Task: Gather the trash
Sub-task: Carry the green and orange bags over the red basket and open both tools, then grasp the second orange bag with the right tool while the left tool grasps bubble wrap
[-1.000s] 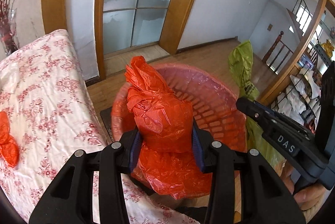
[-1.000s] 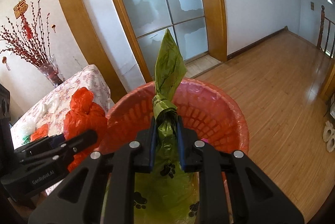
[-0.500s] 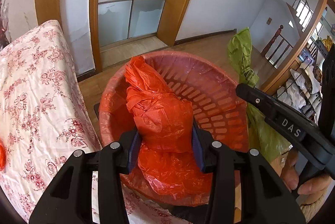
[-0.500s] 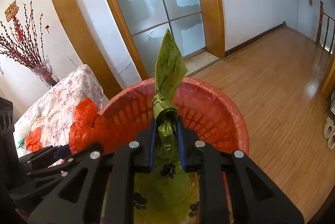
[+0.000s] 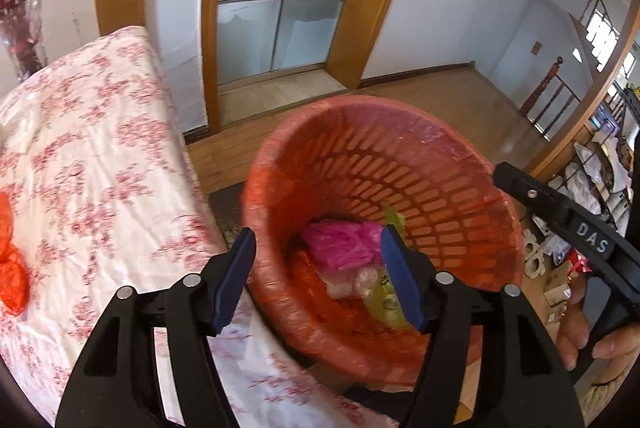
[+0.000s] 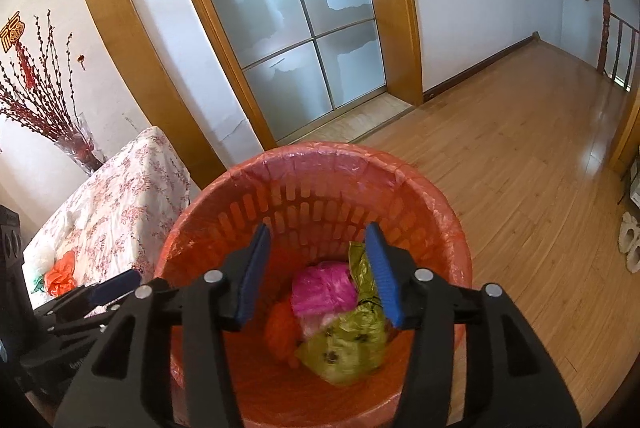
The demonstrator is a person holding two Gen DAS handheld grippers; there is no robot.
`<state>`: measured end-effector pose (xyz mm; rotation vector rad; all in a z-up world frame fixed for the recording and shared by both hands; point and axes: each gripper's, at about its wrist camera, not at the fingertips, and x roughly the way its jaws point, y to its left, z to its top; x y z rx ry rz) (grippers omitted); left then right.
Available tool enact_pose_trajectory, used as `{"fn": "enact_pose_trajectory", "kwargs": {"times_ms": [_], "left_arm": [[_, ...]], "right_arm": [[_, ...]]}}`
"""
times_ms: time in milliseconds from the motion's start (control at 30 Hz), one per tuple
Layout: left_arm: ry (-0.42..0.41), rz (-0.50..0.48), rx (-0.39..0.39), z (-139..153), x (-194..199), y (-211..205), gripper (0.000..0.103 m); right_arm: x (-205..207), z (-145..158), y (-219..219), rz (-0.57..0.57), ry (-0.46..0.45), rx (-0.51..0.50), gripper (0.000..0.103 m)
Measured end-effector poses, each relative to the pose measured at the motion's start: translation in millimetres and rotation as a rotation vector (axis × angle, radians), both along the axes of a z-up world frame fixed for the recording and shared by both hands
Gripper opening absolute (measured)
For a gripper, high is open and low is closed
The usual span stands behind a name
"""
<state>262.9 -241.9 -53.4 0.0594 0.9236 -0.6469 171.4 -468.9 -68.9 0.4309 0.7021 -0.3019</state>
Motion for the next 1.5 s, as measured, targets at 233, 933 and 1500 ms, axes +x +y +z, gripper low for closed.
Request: {"fn": "enact_pose_trajectory", "kwargs": {"times_ms": [233,933,1500], "left_arm": [[-0.037,0.054,0.031,3,-3,33,0.072],[-0.094,0.331,0.048,18,-17,205,0.078],[-0.098,0.698,0.015,14,-19,393,0.082]], "right_arm": [[-1,5,12,0.013,0.006,-0.028,0.056],[36,40,154,0.273,-0.003,-0.15,0.065],[105,30,347,0.65,0.006,-0.142,0.059]]}}
